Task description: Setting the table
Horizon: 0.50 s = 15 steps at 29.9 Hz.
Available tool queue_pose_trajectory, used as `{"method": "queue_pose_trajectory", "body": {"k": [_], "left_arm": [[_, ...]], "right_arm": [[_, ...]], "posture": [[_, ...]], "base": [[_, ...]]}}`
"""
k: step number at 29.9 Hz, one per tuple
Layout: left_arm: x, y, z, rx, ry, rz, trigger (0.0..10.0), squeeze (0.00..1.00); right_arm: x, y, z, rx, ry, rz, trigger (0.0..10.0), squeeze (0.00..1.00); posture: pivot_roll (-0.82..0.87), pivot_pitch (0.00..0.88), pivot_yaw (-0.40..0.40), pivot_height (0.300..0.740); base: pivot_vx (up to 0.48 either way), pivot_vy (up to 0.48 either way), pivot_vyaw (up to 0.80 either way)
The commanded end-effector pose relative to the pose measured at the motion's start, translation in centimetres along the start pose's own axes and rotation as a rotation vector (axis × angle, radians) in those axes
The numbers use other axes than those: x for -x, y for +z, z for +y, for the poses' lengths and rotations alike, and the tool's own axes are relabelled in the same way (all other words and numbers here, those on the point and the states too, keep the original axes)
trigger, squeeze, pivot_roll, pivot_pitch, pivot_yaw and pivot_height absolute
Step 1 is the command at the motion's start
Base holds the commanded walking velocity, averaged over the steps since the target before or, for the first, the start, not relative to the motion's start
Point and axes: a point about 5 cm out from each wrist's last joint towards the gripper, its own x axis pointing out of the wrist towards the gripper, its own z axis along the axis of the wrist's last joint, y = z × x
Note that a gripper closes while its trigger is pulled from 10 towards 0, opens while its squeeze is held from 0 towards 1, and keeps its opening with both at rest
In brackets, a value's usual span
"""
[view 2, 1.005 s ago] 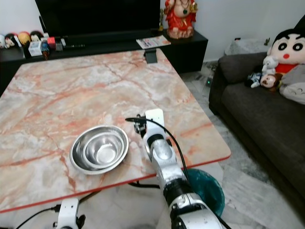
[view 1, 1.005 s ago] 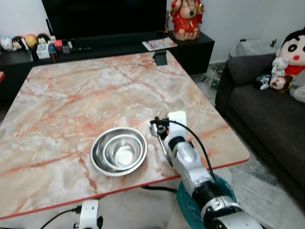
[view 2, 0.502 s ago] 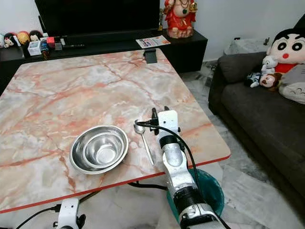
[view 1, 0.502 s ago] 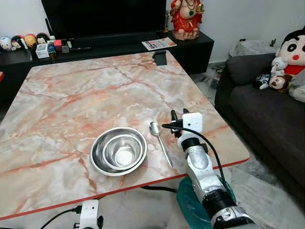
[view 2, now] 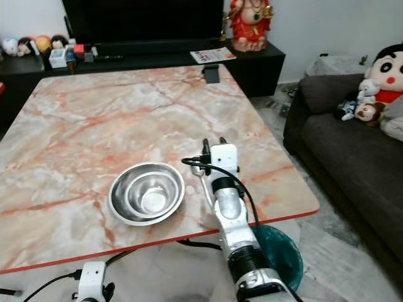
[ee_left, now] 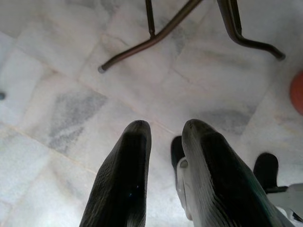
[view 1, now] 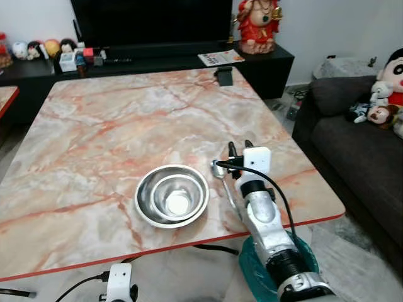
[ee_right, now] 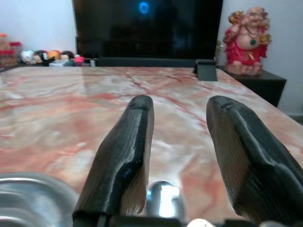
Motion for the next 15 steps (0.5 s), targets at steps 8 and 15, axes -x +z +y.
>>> {"method": "queue_pose_trajectory", "body": {"k": [8,15], "left_arm": [[0.02,-0.14,-0.16,-0.007,-0.006,0.004,10.0,0.00],[-0.04,0.06,-0.15,-0.006,-0.008,0.001,10.0,0.00]], "right_arm": [[-0.39,0.52,-0.44,0.006,-0.011,-0.015,10.0,0.00],[-0.41,0.34,-0.08,0.000,0.006,-0.001,10.0,0.00]], "posture": [[-0.01,0.000,0.005,0.740],[-0.01,0.000,0.007,0.740]], "base": [[0.000,0.342,0.00],[0.000,0.399,0.00]]}}
